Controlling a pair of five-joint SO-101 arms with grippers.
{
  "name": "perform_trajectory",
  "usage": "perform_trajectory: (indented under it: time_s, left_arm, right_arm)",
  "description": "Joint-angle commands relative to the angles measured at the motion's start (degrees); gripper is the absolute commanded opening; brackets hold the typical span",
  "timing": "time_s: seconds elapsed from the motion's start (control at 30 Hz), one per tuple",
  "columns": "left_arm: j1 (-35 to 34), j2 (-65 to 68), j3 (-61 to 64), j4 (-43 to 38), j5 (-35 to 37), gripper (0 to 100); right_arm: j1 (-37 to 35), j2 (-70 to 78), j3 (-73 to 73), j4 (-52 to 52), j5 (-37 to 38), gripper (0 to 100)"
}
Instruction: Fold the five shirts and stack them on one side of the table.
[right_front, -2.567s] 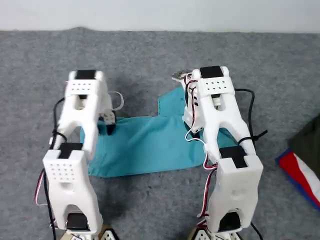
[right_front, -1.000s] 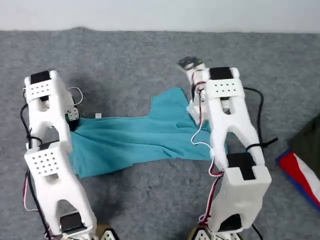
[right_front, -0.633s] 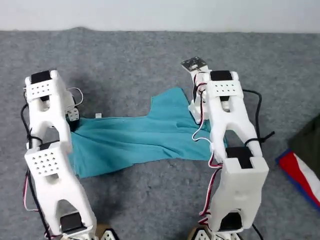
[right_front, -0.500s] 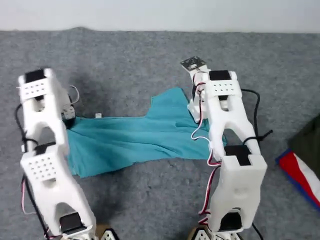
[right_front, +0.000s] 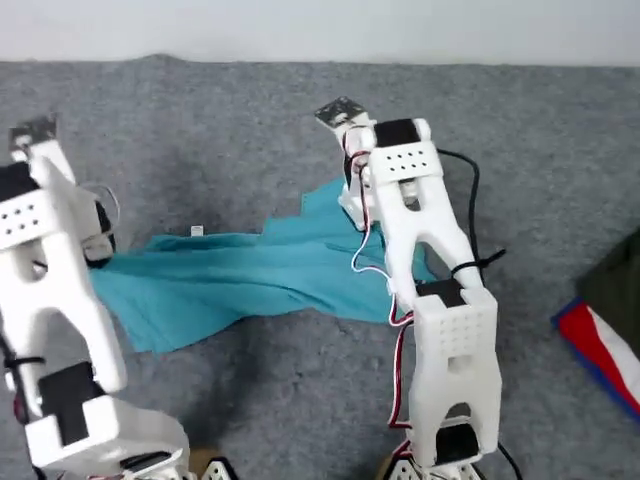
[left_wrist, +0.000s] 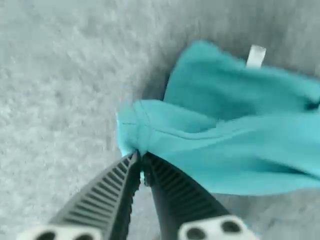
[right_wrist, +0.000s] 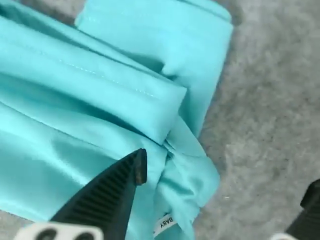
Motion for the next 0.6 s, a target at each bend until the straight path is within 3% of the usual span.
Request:
perform_trajectory:
  time_s: [0.0, 0.33, 0.4, 0.57]
  left_arm:
    - [-0.44, -3.43, 6.46, 0.7, -1.93, 1]
    - [-0.44, -2.55, 8.4, 1.23, -1.93, 1]
    - [-0.53, -2.64, 8.4, 1.67, -1.93, 1]
    - [-0.53, -2.46, 8.48, 1.76, -1.93, 1]
  right_arm:
    - [1.01, -1.8, -6.86, 2.95, -0.62, 47.1]
    - [-6.81, 6.55, -9.85, 1.71, -1.76, 46.7]
    - [-6.81, 9.19, -9.85, 1.1, -1.76, 42.1]
    - [-6.55, 13.41, -9.93, -0.22, 1.93, 18.0]
